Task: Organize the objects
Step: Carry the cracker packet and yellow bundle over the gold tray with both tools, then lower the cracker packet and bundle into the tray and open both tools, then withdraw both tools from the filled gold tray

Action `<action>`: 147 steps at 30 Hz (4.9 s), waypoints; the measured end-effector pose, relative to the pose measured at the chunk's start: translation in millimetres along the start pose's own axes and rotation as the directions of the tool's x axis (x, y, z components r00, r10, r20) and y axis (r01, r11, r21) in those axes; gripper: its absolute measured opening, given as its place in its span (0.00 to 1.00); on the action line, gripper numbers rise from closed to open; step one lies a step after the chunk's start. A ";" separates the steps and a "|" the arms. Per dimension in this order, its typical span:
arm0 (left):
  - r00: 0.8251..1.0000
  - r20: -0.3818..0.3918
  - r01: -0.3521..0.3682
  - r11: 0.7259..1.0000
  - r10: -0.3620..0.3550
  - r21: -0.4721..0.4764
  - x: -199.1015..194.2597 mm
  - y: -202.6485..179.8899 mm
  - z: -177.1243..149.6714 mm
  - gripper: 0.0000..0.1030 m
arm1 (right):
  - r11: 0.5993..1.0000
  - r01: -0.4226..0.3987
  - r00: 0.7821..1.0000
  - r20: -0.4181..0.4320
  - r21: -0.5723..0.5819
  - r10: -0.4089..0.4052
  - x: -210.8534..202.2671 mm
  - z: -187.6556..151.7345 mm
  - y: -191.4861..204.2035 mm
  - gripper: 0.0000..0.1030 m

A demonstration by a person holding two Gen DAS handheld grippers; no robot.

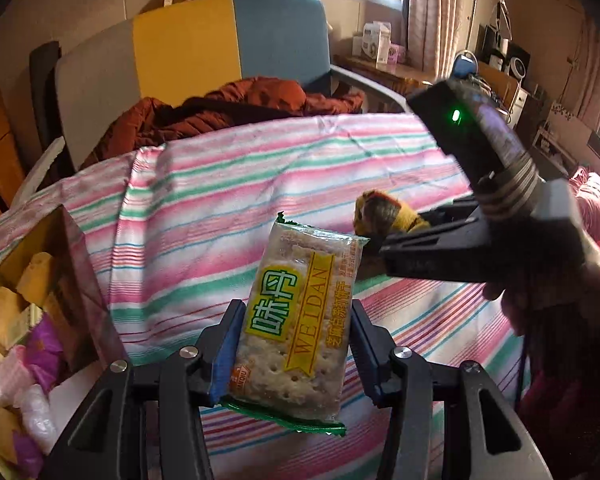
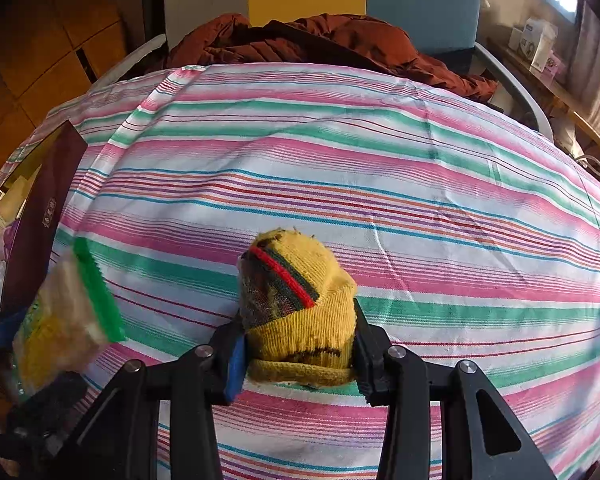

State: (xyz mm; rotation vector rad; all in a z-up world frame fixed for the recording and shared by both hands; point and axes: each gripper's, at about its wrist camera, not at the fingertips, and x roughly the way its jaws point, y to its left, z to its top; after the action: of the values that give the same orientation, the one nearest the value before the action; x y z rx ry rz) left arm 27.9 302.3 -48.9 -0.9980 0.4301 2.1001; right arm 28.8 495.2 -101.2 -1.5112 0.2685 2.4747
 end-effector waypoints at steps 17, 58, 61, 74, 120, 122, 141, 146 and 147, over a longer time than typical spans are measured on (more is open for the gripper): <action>0.985 0.105 -0.119 0.982 0.135 -0.146 -81.4 70.8 -11.4 0.50 | 0.998 -0.032 0.999 -0.012 -0.049 0.032 -2.6 -11.5 23.8 0.43; 0.961 0.072 -0.183 0.811 0.266 -0.556 -146.7 237.5 -120.8 0.50 | 0.912 -0.332 0.923 0.118 -0.240 0.367 -85.5 26.0 251.1 0.42; 0.965 0.066 -0.175 0.815 0.252 -0.553 -143.4 237.7 -122.4 0.50 | 0.904 -0.341 0.922 0.099 -0.258 0.375 -79.2 28.0 264.1 0.42; 0.973 0.093 -0.130 0.830 0.213 -0.542 -108.4 235.0 -84.7 0.50 | 0.932 -0.292 0.945 0.083 -0.216 0.316 -38.6 59.1 280.1 0.50; 0.902 0.021 -0.348 0.756 0.431 -0.555 -139.4 216.6 -105.8 0.68 | 0.971 -0.112 0.967 0.203 -0.213 0.156 -64.2 -4.7 265.4 1.00; 0.891 0.027 -0.364 0.747 0.454 -0.557 -144.7 213.1 -106.8 0.68 | 0.972 -0.091 0.965 0.220 -0.217 0.140 -68.6 -10.5 265.1 1.00; 0.849 -0.010 -0.444 0.702 0.528 -0.557 -158.3 190.2 -125.3 0.68 | 0.990 -0.015 0.931 0.360 -0.141 0.065 -100.5 -40.2 256.1 1.00; 0.853 -0.005 -0.435 0.706 0.521 -0.559 -160.3 189.3 -126.2 0.68 | 0.986 -0.024 0.936 0.344 -0.163 0.080 -98.2 -44.0 261.4 1.00; 0.855 -0.006 -0.432 0.706 0.519 -0.561 -160.5 189.5 -126.6 0.68 | 0.986 -0.025 0.936 0.341 -0.165 0.081 -97.6 -44.2 262.3 1.00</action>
State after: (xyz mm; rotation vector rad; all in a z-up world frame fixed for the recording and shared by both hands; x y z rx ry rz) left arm 15.5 26.6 -9.8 -1.1054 -0.0178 2.8578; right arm 34.0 222.6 -24.5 -1.0974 0.0504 2.8050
